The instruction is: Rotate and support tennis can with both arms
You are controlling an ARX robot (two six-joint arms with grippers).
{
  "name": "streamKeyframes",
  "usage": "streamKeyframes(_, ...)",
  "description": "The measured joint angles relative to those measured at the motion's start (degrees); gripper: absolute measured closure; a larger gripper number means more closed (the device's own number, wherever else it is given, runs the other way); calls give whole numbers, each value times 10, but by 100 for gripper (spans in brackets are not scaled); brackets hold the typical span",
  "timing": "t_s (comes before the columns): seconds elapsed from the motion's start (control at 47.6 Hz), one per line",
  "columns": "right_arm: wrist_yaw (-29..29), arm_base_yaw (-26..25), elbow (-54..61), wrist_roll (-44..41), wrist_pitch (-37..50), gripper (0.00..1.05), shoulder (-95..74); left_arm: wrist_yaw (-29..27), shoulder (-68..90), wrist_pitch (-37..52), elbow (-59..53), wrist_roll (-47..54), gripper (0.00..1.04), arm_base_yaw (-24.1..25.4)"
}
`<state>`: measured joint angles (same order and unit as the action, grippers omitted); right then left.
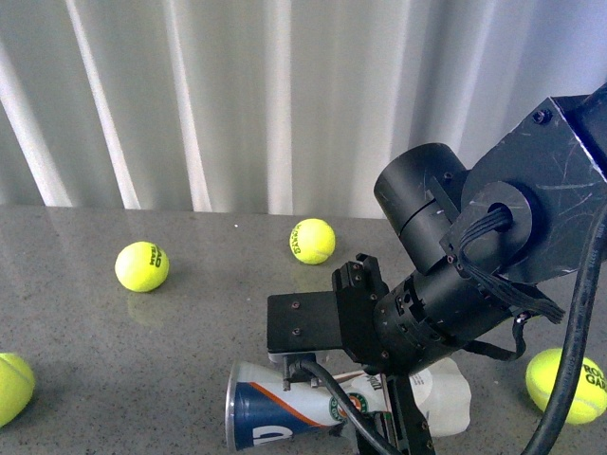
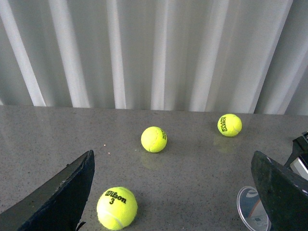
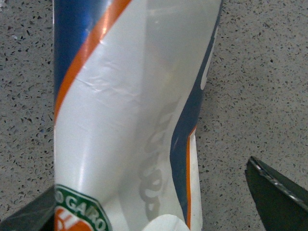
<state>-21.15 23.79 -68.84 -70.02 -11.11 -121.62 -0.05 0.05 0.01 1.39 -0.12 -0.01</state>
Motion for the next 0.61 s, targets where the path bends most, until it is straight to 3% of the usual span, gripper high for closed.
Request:
streamKeyframes(0.084, -2, 0, 0, 5, 2, 5, 0, 0, 0, 0, 0, 0, 7, 0)
streamKeyframes(0.61, -24, -3, 0, 40, 7, 7, 8, 0, 0, 0, 0, 0, 7, 0)
